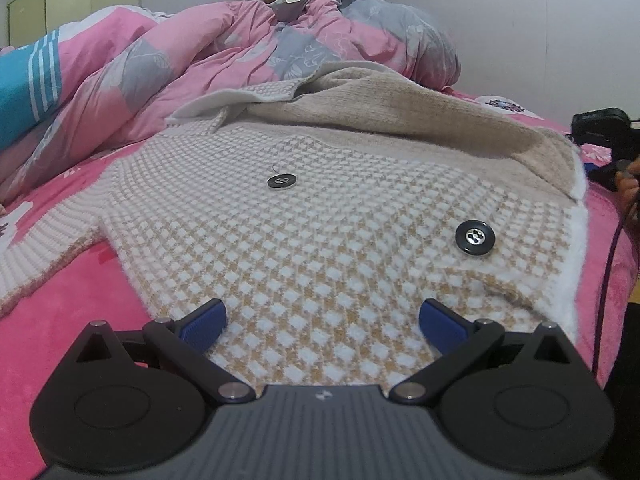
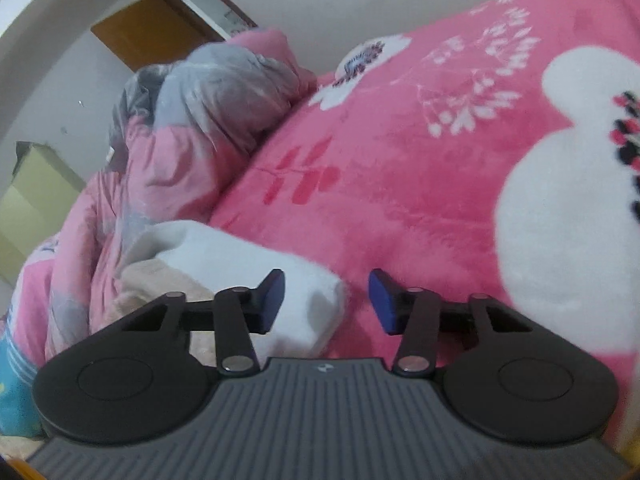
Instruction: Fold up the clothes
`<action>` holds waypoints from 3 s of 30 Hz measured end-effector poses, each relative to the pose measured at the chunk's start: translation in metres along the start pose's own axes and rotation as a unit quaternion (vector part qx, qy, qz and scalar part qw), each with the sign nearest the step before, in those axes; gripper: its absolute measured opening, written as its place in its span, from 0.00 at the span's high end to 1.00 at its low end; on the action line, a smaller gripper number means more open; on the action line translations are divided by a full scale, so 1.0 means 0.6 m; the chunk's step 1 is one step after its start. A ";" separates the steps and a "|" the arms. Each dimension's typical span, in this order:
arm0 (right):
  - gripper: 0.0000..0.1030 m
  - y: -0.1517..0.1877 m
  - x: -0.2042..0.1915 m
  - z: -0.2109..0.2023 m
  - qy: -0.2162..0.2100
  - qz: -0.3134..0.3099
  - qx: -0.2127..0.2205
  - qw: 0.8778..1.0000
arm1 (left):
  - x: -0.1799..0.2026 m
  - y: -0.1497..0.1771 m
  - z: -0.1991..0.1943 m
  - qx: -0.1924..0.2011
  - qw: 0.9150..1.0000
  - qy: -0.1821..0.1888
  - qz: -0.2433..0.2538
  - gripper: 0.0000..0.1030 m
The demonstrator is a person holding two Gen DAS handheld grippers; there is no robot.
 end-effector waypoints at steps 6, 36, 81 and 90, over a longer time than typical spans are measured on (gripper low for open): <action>0.83 0.000 -0.028 0.038 0.018 -0.078 -0.038 0.996 | 0.001 0.003 0.000 0.004 1.000 -0.002 -0.003 0.00; 0.96 0.237 -0.310 -0.164 -0.285 -0.245 -0.185 0.908 | -0.029 0.018 -0.024 0.026 0.998 0.042 -0.048 0.00; 0.92 0.357 -0.276 -0.217 -0.180 -0.259 -0.186 0.931 | -0.072 -0.001 -0.071 0.058 0.988 0.112 -0.088 0.01; 0.87 0.272 -0.189 -0.250 -0.198 -0.105 -0.135 0.965 | 0.000 -0.027 -0.075 0.064 0.987 0.147 -0.016 0.16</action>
Point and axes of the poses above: each gripper's, at about its wrist camera, not at the fingertips, and z roughly the way its jaws point, x to its right, y to its underside, the point moved 2 cm from there along z, roughly the way its jaws point, and after that the axes turned 8 degrees about -y, right-handed, at the moved point
